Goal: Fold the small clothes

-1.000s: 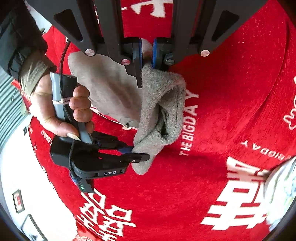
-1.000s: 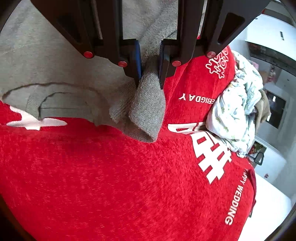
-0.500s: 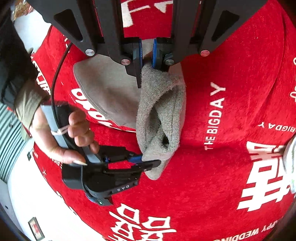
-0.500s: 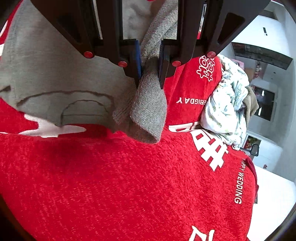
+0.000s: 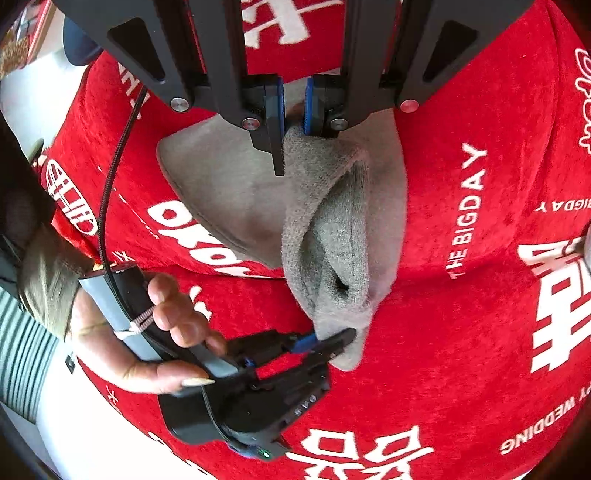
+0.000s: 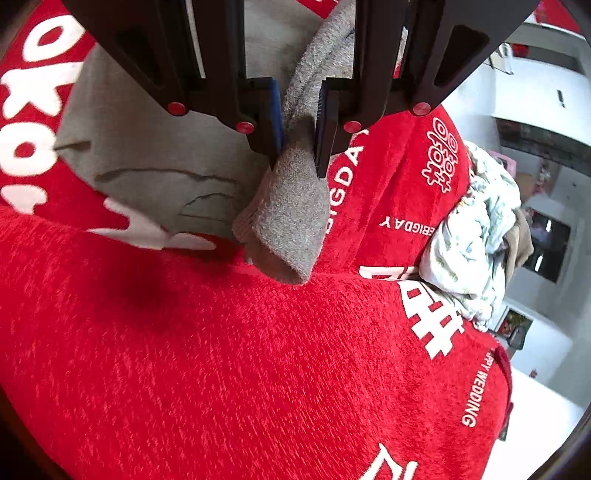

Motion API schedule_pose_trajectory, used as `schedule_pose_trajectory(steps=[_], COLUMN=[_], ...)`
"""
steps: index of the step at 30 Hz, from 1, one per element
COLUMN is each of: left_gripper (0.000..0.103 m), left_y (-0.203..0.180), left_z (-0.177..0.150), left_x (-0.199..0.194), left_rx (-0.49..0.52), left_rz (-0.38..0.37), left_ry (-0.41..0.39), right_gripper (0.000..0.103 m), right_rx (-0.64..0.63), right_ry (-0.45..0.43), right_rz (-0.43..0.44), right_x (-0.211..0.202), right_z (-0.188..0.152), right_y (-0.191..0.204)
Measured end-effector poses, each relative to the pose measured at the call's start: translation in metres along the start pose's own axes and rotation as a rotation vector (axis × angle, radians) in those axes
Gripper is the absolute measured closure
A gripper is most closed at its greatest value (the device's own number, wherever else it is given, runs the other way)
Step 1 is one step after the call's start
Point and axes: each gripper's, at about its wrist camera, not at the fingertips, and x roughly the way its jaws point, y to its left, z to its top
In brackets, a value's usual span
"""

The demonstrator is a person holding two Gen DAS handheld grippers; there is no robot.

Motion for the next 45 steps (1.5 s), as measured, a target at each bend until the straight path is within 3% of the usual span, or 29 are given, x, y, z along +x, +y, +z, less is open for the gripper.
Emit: schedule_pose_trajectory(steps=[7,20,28,33,40,43,45], left_gripper=[0.095,0.095,0.095,0.095,0.095,0.095,0.095], left_y=[-0.032,-0.082,-0.106,-0.116,-0.123,-0.122,-0.120], left_z=[0.002,0.000,0.005,-0.001,-0.008,-0.010,-0.009], left_x=[0.016,0.059,0.068,0.087,0.106,0.108,0.108], left_rx=[0.041,0.116,0.166,0.203,0.211,0.204,0.192], left_rz=[-0.001,-0.013,-0.008,0.023,0.031,0.030,0.023], left_ry=[0.039,0.140,0.156,0.206,0.240,0.239,0.240], right_gripper=[0.086,0.086,0.086,0.094,0.093,0.085,0.047], right_rx=[-0.028,0.041,0.057,0.080,0.122,0.159,0.164], right_ry=[-0.027,-0.069,-0.101,-0.113,-0.104,-0.115,-0.116], right_rz=[-0.019,-0.036,-0.029,-0.039,-0.056,-0.003,0.001], right_x=[-0.018,-0.037,-0.050,-0.049,-0.037,-0.037,-0.037], right_z=[-0.011,-0.040,-0.048,-0.054,-0.067,-0.072,-0.077], right_y=[-0.020,-0.086,-0.108,-0.128,-0.152,-0.163,-0.166])
